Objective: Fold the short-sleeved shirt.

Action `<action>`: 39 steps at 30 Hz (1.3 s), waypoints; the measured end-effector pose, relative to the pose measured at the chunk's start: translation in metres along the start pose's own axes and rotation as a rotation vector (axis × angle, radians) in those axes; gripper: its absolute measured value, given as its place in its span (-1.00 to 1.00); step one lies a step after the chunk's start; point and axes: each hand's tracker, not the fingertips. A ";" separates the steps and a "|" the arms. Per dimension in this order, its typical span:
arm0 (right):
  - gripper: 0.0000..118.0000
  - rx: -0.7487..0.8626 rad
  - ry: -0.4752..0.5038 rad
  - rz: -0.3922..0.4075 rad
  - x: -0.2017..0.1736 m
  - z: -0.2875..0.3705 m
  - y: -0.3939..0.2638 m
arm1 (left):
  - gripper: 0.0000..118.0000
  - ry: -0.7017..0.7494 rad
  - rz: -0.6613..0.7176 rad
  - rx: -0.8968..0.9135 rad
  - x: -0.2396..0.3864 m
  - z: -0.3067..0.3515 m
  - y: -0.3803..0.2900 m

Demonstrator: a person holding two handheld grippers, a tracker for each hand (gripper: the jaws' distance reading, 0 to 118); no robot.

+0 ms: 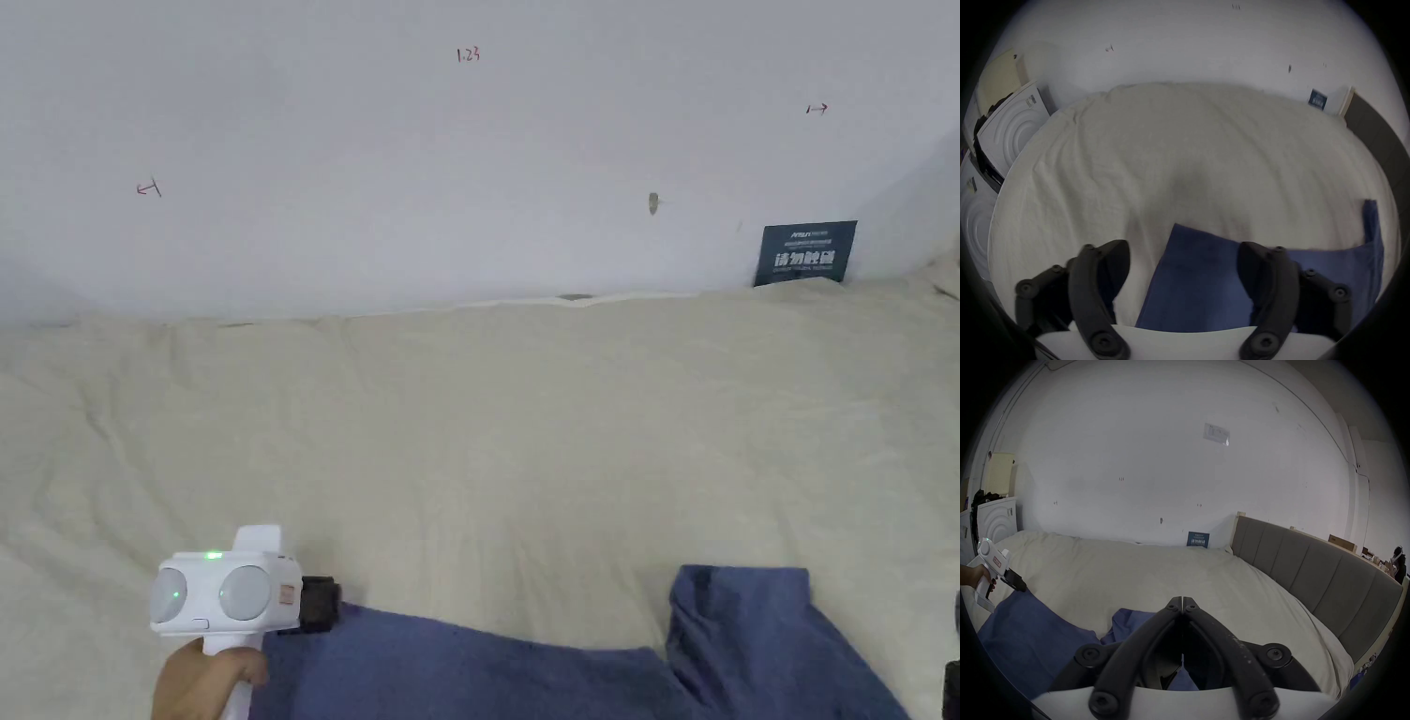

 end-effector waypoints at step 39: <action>-0.91 -0.400 0.118 0.015 0.023 -0.094 -0.034 | -0.97 -0.054 0.029 0.297 -0.003 0.175 -0.031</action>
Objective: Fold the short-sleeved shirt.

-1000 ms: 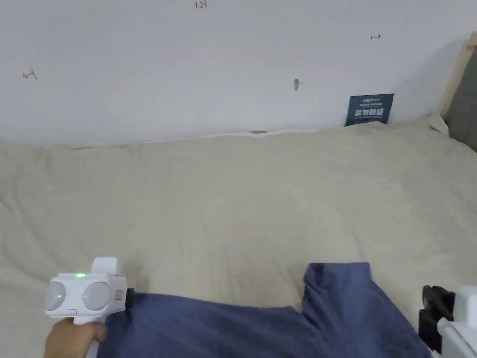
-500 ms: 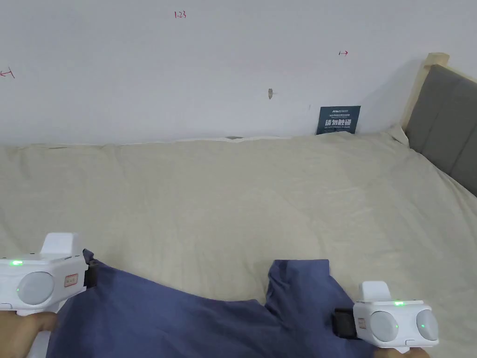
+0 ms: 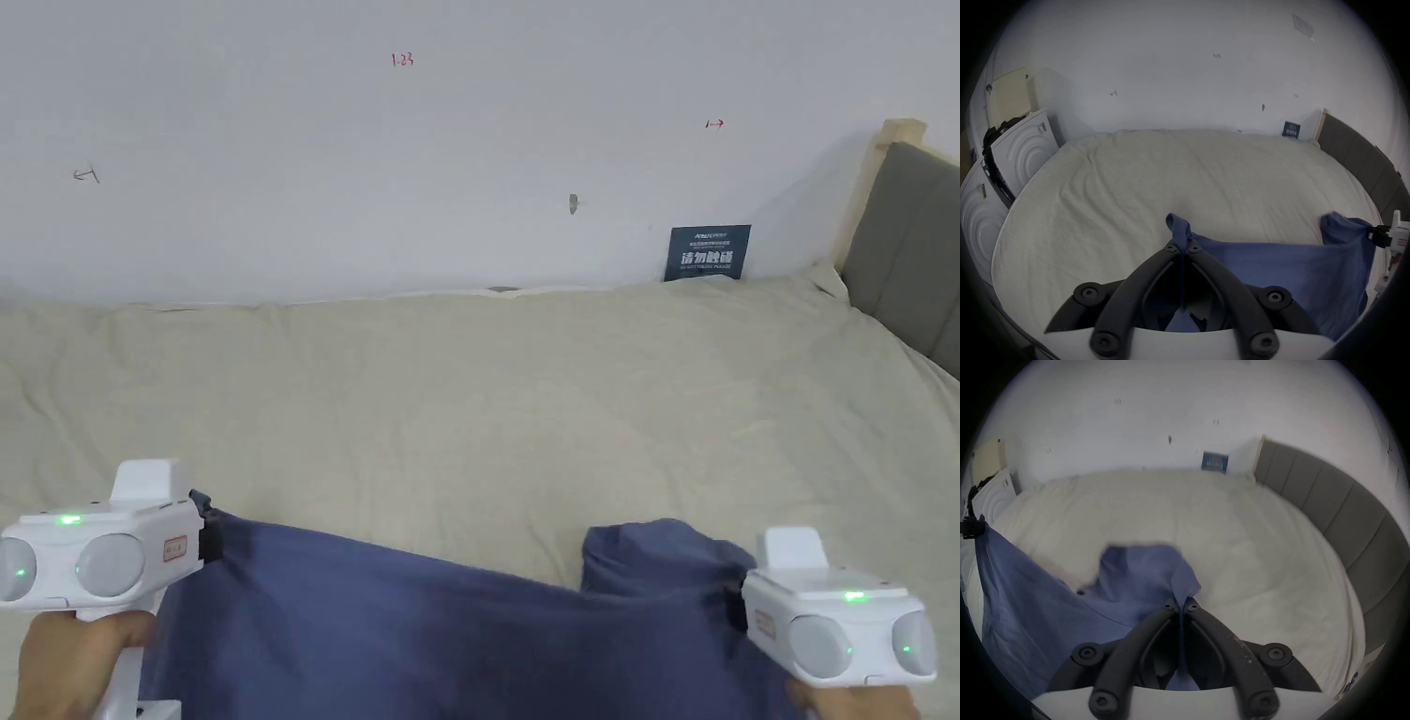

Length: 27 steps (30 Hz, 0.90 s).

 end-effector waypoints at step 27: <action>-0.91 0.796 0.050 0.018 -0.019 0.217 0.332 | -0.97 0.154 0.163 0.632 -0.072 0.197 0.256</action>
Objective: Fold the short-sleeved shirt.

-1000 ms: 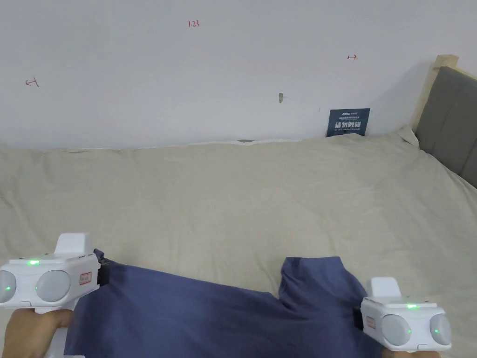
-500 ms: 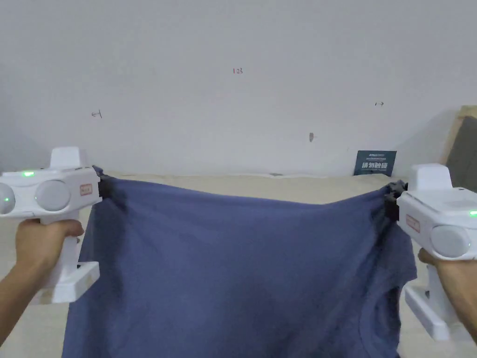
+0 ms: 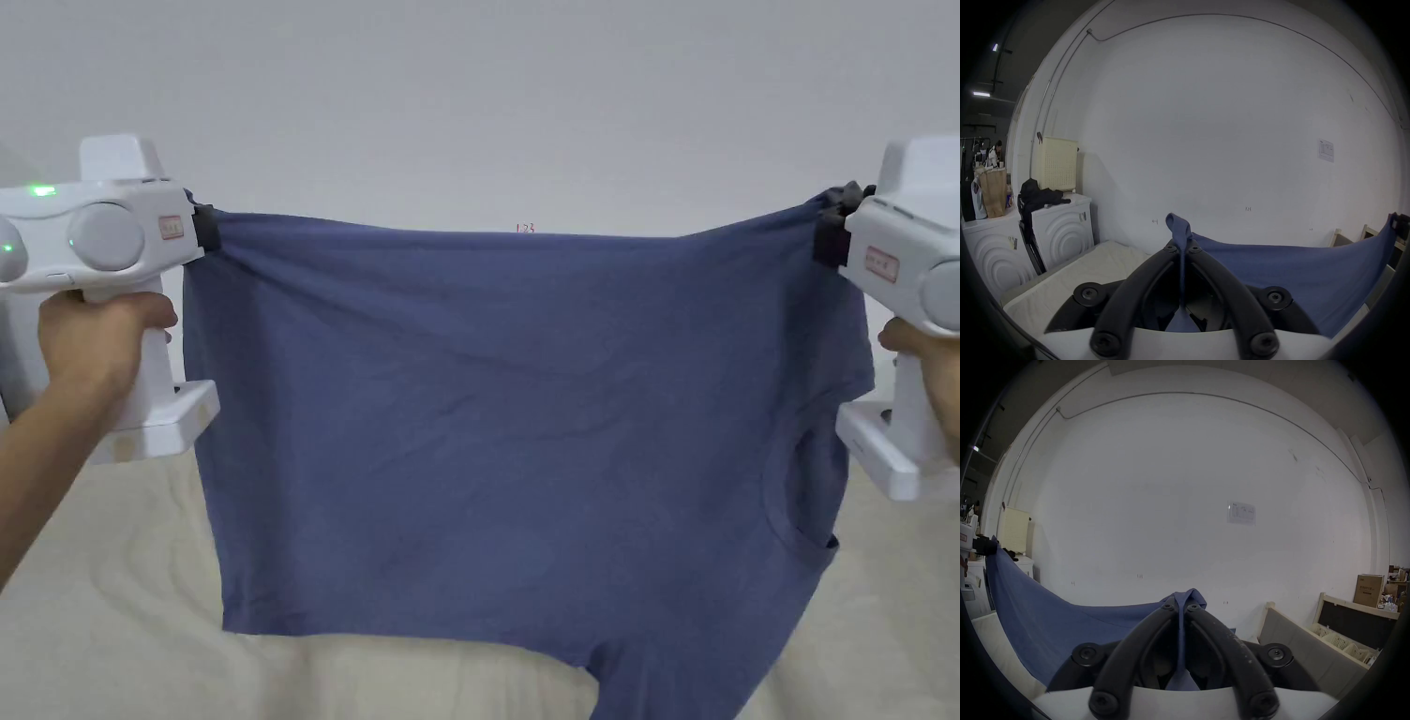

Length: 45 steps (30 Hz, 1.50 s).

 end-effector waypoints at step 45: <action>-0.91 -0.619 0.120 -0.256 0.009 0.281 -0.368 | -0.97 -0.031 -0.135 -0.582 -0.086 0.233 -0.413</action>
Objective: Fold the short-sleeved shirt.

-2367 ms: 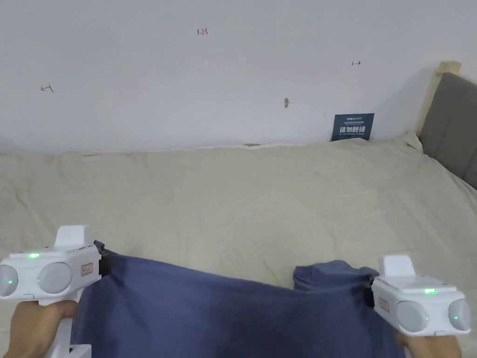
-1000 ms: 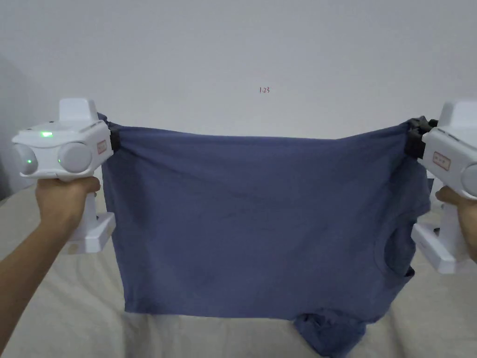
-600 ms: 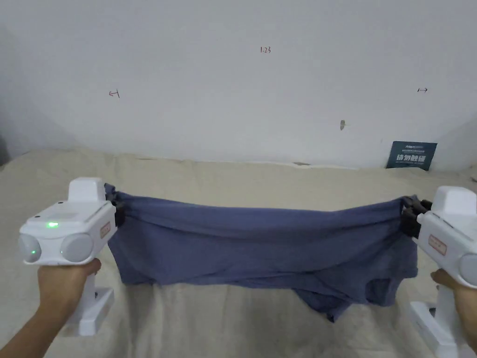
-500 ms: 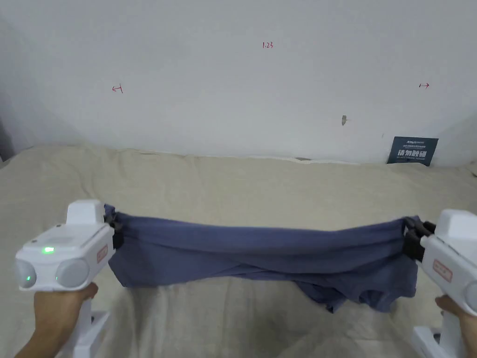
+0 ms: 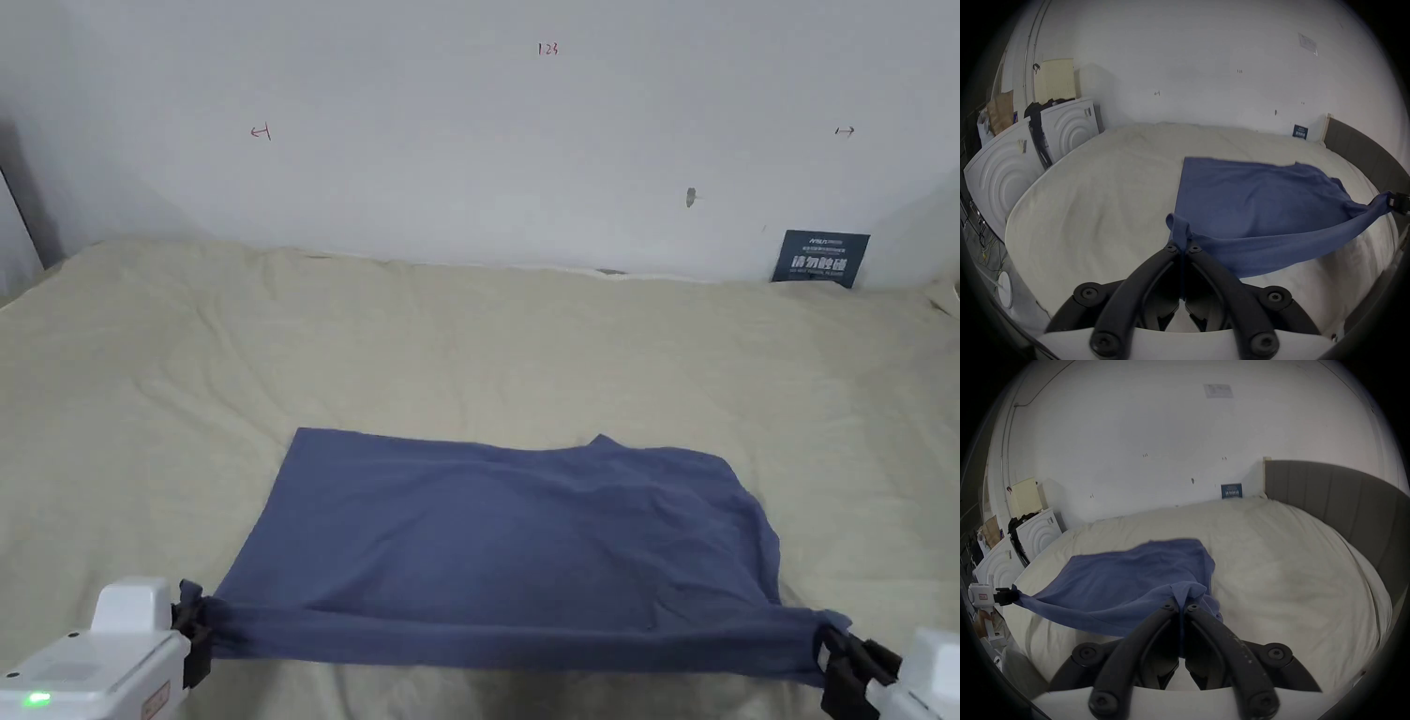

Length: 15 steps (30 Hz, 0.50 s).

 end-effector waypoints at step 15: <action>-0.90 -0.385 -0.109 -0.114 0.011 -0.008 -0.110 | -0.96 0.049 -0.001 -0.285 0.003 -0.007 -0.087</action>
